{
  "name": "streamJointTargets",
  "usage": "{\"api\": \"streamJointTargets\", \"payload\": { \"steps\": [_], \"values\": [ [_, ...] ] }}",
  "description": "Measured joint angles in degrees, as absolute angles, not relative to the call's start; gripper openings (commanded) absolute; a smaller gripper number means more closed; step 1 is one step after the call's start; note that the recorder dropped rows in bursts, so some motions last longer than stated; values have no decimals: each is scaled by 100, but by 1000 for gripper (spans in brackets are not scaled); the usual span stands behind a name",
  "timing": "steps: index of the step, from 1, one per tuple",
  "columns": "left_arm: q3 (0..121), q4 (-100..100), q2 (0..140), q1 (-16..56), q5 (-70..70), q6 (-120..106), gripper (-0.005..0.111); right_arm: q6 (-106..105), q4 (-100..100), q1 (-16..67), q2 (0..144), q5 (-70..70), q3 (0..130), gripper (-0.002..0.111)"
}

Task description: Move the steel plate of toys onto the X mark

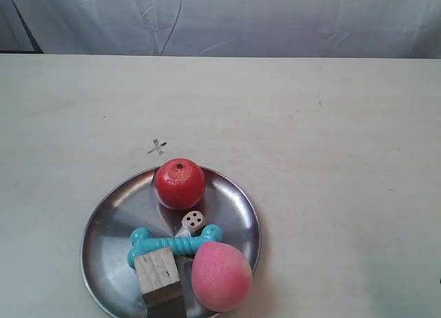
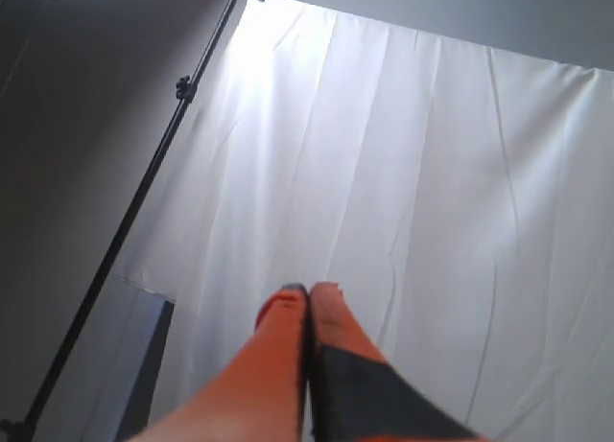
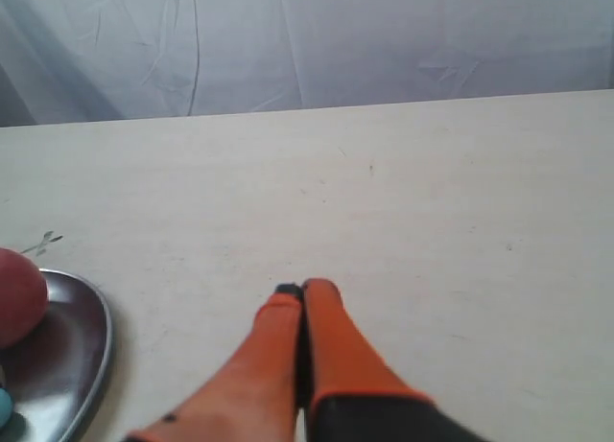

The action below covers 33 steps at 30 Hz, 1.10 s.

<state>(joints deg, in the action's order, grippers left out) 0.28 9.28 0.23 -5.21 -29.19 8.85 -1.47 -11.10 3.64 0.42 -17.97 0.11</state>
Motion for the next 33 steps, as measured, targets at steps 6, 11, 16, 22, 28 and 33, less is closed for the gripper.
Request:
{"api": "streamJointTargets", "payload": {
  "steps": [6,11,16,22,28,33],
  "values": [
    [28,928,23,-521,-1845,1009,0,-147,-1110,364,42,-1695,11,0],
    [28,1263,23,-521,-1531,1028,0,-147,-3887,364,42,-92,11,0],
    [414,2185,168,-521,-697,1041,0,-126,-6430,364,42,951,11,0],
    [1810,2089,2075,-518,629,961,0,-105,-6625,364,342,-94,515,-1],
    [3926,2520,4615,-385,2888,-1155,0,-117,-5099,364,2302,-1676,2269,-1],
    [5185,3557,6593,-384,4616,-2772,0,-199,-3937,364,4743,-3603,3737,-1]
  ]
}}
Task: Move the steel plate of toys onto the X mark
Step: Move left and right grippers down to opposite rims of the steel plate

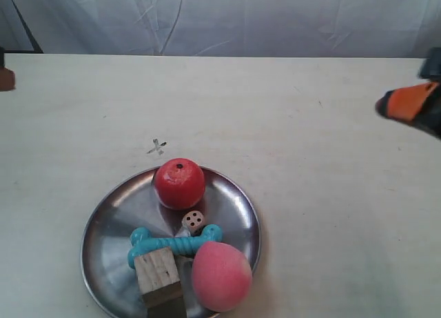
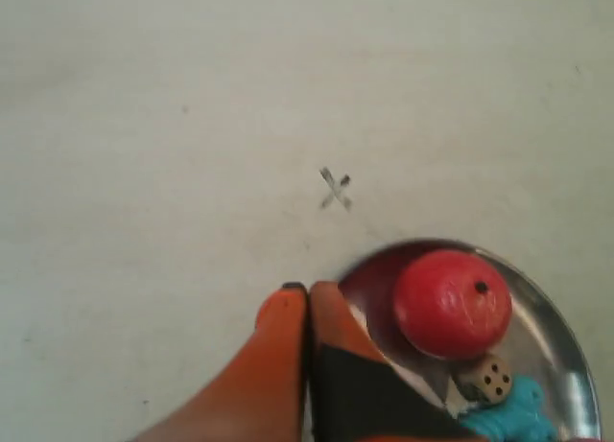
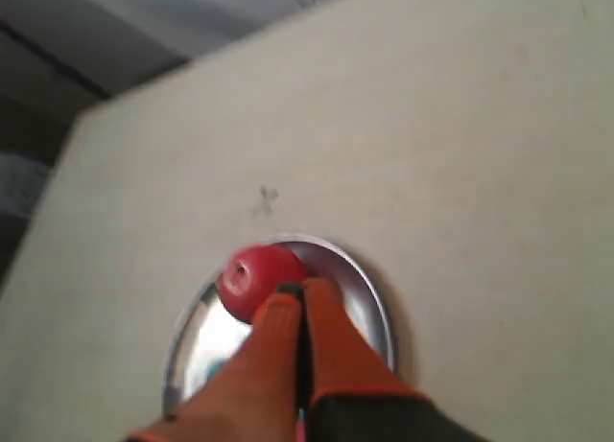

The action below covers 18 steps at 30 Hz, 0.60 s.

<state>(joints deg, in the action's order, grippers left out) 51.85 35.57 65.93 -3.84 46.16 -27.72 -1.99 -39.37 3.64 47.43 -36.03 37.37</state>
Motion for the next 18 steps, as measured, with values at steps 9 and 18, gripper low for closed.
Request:
{"api": "streamJointTargets", "payload": {
  "steps": [9,18],
  "values": [
    [5598,3427,8799,-384,5553,-3063,0,-960,-4132,364,7305,-4408,3704,35],
    [5606,3613,10069,-384,5866,-3613,40,-2437,-6225,364,7543,-4511,2612,58]
  ]
}}
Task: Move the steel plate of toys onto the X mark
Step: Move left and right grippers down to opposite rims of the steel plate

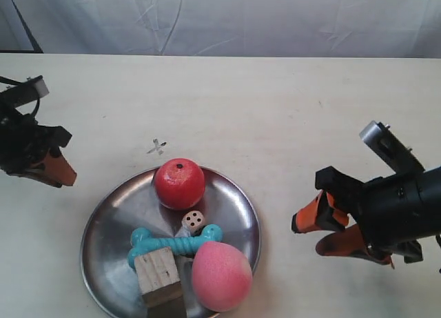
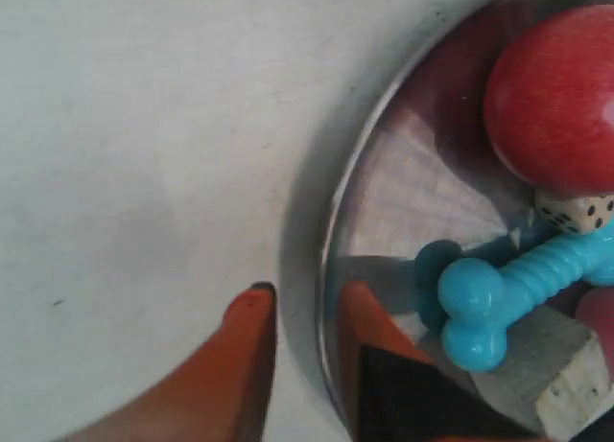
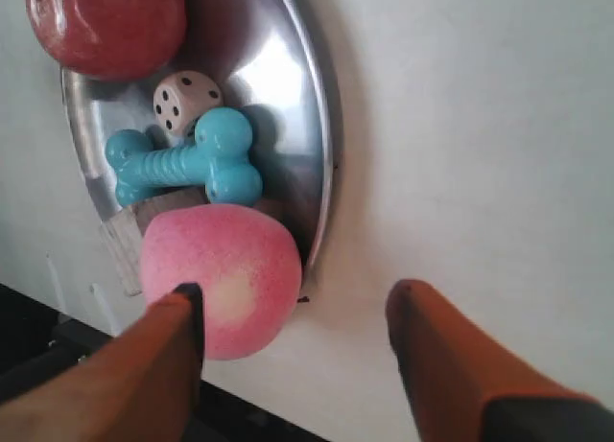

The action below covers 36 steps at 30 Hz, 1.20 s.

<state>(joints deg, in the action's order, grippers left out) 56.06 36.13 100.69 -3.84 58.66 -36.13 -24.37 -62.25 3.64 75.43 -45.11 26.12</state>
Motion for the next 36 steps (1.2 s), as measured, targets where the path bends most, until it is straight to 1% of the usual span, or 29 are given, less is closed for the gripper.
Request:
{"api": "streamJointTargets", "payload": {
  "steps": [1,3,8,13,18,26,30,36],
  "values": [
    [5606,3734,10145,-384,5879,-3707,44,-2536,-6394,364,7543,-4511,2506,58],
    [5617,4019,10319,-384,5892,-3922,48,-2698,-6682,364,7543,-4511,2340,58],
    [5683,4189,10716,-362,5901,-4204,49,-3116,-7221,364,7543,-4488,2081,58],
    [5803,4202,10988,-98,5891,-4539,49,-3297,-7352,364,7543,-4539,2058,58],
    [5864,4068,11081,229,5587,-4635,49,-3319,-7376,364,7543,-4551,2058,58],
    [5875,3959,11089,326,5428,-4635,49,-3336,-7503,379,7543,-4551,2058,58],
    [5875,3945,11089,349,5453,-4635,49,-3336,-7808,791,7543,-4186,2056,58],
    [5875,3852,11089,549,5479,-4635,49,-3354,-8754,2123,7543,-3037,2056,58]
  ]
}}
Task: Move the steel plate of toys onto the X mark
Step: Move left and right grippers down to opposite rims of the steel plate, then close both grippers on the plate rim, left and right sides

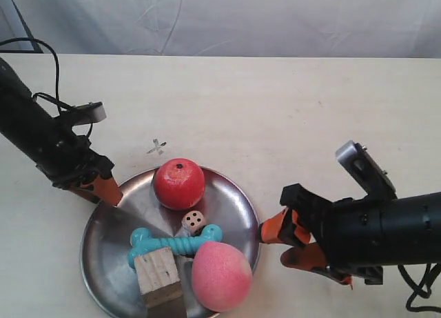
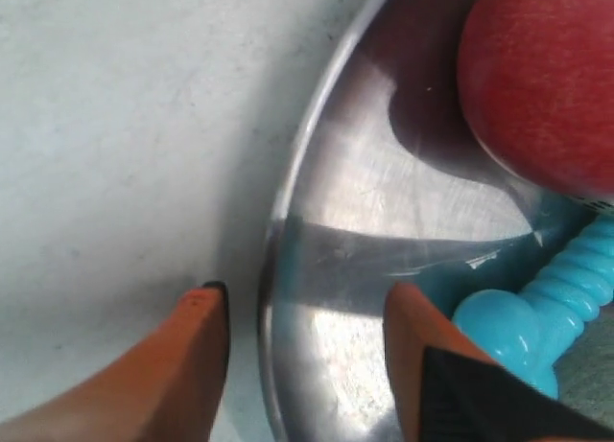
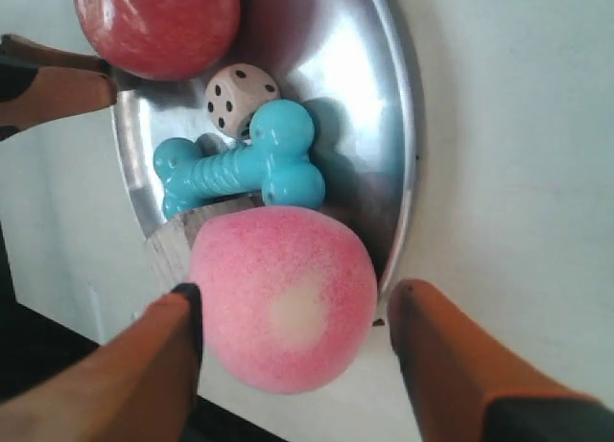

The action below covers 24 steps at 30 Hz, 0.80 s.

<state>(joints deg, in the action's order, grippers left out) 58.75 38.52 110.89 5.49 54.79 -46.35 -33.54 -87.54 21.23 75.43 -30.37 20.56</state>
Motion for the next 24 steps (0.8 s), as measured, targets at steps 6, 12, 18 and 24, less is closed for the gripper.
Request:
{"api": "streamJointTargets", "payload": {
  "steps": [6,12,18,24],
  "values": [
    [5885,3698,11138,625,5489,-4566,49,-3187,-9223,3071,7543,-2103,2046,58],
    [5919,3813,11362,625,5619,-4525,49,-2950,-9449,3589,7543,-1615,2046,58],
    [5945,3878,11413,625,5682,-4525,49,-2691,-9487,3970,7568,-1173,2046,58],
    [5954,3891,11415,625,5692,-4520,49,-2454,-9623,4132,7866,-910,1949,58]
  ]
}}
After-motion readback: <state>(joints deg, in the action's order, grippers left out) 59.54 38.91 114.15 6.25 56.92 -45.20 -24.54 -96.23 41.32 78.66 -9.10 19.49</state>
